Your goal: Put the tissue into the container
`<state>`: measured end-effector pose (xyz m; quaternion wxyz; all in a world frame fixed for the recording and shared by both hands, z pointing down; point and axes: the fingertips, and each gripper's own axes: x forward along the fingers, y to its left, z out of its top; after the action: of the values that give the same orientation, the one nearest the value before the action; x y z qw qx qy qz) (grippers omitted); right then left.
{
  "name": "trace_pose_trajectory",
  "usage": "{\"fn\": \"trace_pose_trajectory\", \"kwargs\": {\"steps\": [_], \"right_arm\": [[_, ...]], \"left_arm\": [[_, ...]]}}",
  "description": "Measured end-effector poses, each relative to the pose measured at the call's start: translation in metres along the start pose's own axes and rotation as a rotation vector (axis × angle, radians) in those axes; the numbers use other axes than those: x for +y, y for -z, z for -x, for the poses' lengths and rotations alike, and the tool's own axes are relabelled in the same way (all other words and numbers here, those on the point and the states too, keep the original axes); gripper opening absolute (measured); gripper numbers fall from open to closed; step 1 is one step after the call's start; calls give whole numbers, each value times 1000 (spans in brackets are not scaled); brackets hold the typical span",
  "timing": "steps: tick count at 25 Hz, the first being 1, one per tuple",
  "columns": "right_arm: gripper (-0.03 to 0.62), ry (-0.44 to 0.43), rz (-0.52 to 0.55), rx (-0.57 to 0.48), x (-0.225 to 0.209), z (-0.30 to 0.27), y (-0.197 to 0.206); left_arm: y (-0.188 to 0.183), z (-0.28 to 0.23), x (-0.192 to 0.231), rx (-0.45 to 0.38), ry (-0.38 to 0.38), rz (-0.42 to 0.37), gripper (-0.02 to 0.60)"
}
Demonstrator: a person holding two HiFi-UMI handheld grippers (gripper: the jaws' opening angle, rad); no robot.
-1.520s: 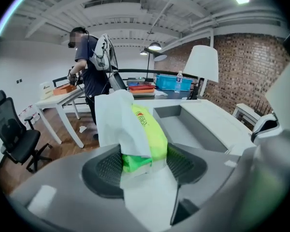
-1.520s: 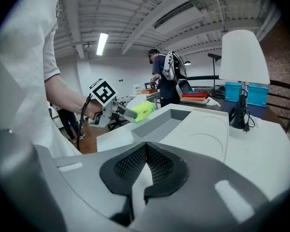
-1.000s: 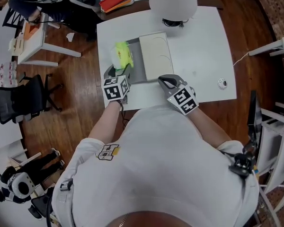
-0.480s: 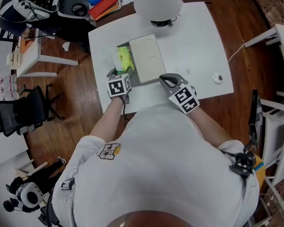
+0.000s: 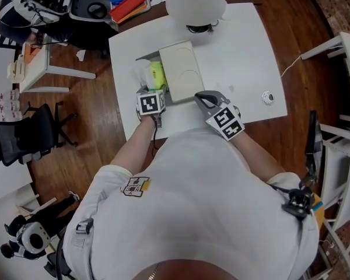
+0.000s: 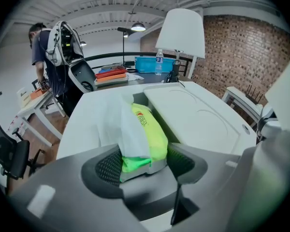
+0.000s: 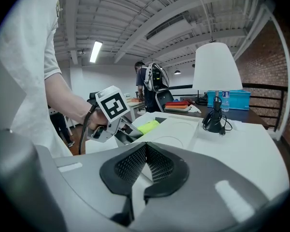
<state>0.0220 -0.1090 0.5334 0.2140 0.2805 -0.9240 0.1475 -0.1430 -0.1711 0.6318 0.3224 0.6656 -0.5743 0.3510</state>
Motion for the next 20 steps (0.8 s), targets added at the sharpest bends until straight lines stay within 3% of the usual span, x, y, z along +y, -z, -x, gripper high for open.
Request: {"fn": "trace_pose_trajectory", "kwargs": {"steps": [8,20], "right_arm": [[0,-8,5,8,-1,-3,-2],[0,-3,3,-13,3,-8,-8]], "left_arm": [[11,-8,-5,45,-16,-55,279],[19,-14,-3,151,29,-12,299]]}}
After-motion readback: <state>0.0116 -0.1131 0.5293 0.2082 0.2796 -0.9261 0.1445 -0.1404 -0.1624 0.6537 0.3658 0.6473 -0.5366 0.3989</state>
